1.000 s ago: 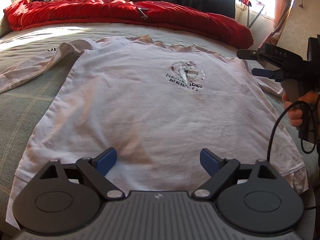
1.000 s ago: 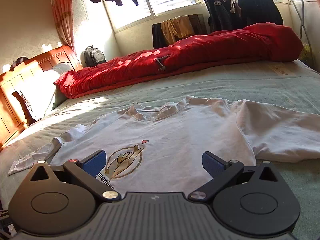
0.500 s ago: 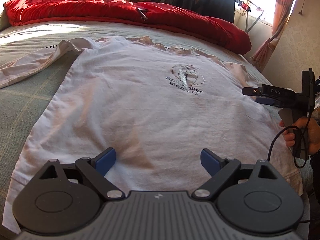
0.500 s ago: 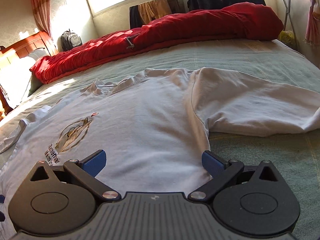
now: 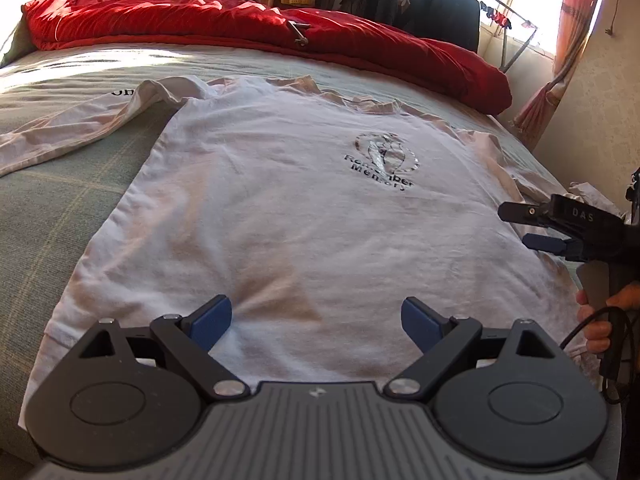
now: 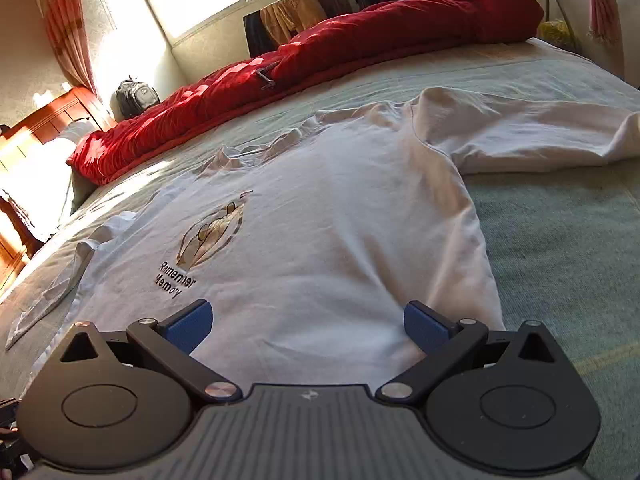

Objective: Fold clothes

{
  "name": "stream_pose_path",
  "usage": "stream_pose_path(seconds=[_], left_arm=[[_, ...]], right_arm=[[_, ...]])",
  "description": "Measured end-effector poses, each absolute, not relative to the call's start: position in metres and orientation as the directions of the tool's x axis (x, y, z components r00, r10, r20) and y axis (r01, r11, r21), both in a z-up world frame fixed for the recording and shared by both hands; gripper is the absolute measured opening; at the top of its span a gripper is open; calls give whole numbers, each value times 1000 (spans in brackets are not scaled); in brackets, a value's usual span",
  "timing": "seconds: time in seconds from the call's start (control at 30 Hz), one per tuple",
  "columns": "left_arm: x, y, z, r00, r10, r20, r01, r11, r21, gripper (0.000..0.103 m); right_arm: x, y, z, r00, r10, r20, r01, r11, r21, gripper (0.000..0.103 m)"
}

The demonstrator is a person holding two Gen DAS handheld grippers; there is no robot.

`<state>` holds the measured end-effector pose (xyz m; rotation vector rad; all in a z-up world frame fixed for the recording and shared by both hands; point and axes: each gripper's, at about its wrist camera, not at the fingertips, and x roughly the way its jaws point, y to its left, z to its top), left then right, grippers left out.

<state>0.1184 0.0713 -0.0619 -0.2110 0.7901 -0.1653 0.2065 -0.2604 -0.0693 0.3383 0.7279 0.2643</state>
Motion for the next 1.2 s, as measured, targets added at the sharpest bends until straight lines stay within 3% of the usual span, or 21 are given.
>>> stream_pose_path(seconds=[0.1, 0.3, 0.6, 0.87, 0.97, 1.03, 1.13, 1.2], left_arm=[[114, 71, -57, 699, -220, -681, 78, 969, -234, 92], [121, 71, -21, 740, -247, -625, 154, 968, -201, 92], [243, 105, 23, 770, -340, -540, 191, 930, -313, 92], [377, 139, -42, 707, -383, -594, 6, 843, -537, 90], [398, 156, -72, 697, -363, -619, -83, 816, -572, 90], [403, 171, -79, 734, -344, -585, -99, 799, -594, 86], [410, 184, -81, 763, -226, -605, -168, 836, -523, 86], [415, 190, -83, 758, -236, -608, -173, 827, -536, 86]], right_arm=[[175, -262, -74, 721, 345, -601, -148, 924, 353, 103], [153, -232, -82, 749, 222, -624, -202, 974, 105, 103], [144, -230, -93, 817, 175, -550, -147, 985, 95, 103], [142, -230, -94, 823, 182, -538, -154, 983, 97, 103], [142, -231, -95, 826, 191, -530, -160, 981, 105, 103], [143, -231, -95, 826, 195, -529, -163, 981, 106, 103], [143, -232, -95, 827, 198, -526, -165, 980, 111, 103], [144, -232, -95, 827, 200, -525, -165, 980, 113, 103]])
